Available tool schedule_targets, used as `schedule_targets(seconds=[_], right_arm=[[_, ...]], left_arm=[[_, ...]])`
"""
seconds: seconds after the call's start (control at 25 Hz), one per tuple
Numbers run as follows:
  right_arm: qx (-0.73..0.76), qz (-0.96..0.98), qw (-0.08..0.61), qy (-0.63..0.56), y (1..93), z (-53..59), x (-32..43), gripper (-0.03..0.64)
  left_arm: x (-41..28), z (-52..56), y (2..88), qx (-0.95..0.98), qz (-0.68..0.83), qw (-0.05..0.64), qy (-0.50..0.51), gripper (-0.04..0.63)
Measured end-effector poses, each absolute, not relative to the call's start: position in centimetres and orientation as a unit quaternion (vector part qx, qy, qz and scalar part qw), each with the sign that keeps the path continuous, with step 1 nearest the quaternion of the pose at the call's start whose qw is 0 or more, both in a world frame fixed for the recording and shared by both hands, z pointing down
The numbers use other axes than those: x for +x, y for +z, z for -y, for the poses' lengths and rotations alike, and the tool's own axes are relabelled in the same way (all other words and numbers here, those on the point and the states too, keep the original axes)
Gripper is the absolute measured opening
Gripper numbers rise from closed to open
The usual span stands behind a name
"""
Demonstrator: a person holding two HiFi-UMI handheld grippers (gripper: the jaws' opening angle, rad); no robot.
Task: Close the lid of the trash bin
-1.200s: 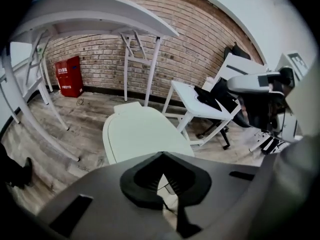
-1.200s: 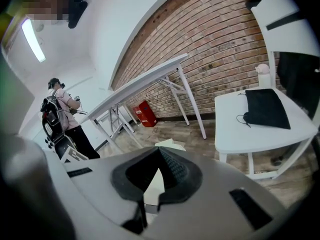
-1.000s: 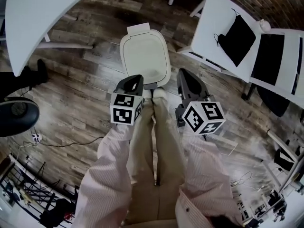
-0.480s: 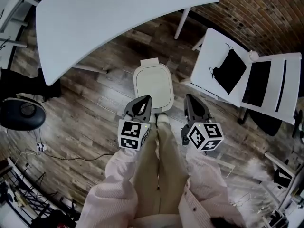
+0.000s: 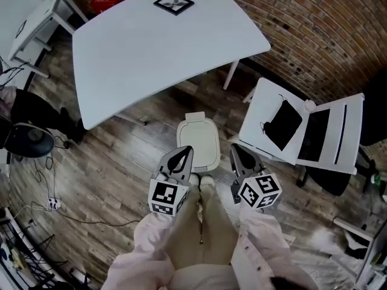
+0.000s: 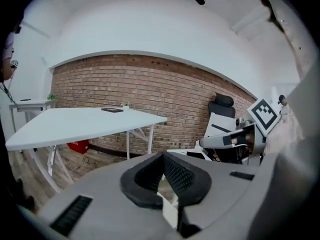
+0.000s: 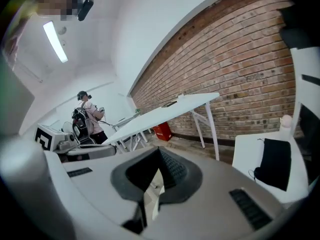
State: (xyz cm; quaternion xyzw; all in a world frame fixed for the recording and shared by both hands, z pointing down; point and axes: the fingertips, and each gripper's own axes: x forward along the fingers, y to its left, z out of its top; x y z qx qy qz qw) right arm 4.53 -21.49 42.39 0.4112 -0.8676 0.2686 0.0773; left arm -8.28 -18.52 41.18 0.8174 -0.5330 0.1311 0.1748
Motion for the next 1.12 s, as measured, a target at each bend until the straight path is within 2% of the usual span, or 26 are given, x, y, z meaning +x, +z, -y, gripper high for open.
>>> schedule_targets(seconds=[0.52, 1.12], right_arm=[[0.404, 0.891, 0.025, 0.208, 32.7, 23.4, 3.8, 0.003], [0.423, 0.889, -0.036, 0.174, 25.9, 24.3, 5.1, 0.003]], left_arm=[[-11.9, 19.2, 31.1, 0.809, 0.573, 0.11, 0.072, -0.006], [-15.2, 18.9, 23.8, 0.795, 0.603, 0.049, 0.039, -0.006]])
